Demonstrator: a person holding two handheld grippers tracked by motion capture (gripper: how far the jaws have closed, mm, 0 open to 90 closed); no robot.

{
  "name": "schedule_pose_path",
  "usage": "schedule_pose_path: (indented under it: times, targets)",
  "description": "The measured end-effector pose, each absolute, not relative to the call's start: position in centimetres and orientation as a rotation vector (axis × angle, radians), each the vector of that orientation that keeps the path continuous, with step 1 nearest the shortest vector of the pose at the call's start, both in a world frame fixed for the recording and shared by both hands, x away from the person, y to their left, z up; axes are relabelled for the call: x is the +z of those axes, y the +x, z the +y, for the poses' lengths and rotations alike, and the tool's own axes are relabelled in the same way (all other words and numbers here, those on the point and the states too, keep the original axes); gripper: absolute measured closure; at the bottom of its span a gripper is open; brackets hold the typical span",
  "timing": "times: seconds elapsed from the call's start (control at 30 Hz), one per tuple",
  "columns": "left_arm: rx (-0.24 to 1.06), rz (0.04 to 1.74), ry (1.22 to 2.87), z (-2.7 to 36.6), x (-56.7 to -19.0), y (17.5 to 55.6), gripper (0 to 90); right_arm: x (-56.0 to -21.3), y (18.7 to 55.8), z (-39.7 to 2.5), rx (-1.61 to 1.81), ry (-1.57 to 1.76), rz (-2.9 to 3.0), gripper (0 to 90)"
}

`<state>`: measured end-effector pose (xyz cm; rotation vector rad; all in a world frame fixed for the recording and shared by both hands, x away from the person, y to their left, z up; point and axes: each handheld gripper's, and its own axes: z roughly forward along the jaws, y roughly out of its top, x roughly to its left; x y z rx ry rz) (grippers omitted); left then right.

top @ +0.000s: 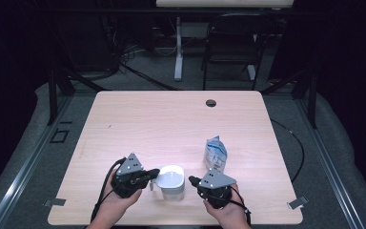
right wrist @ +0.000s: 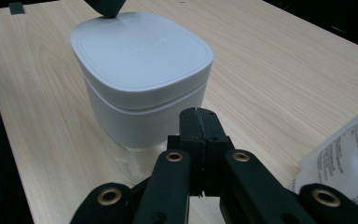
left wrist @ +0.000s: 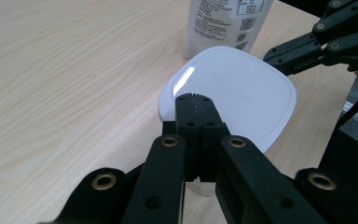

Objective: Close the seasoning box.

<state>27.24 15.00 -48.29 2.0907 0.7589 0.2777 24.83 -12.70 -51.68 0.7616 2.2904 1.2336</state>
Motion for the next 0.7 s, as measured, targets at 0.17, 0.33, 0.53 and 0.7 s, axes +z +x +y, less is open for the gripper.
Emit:
schedule_pose_path:
  times: [0.17,0.33,0.53,0.7]
  targets:
    - [0.277,0.758,2.091,15.03,-48.29,27.27,90.0,-51.85,24.89,-12.32,1.238,0.753,2.304,90.0]
    - [0.275,0.760,2.085,15.05,-48.34,27.25,90.0,-51.99,24.91,-12.17,1.237,0.749,2.311,90.0]
    - [0.276,0.760,2.086,15.06,-48.34,27.23,90.0,-52.10,24.87,-11.78,1.237,0.738,2.323,90.0]
    - [0.276,0.761,2.087,15.05,-48.33,27.23,90.0,-52.06,24.92,-11.75,1.239,0.742,2.322,90.0]
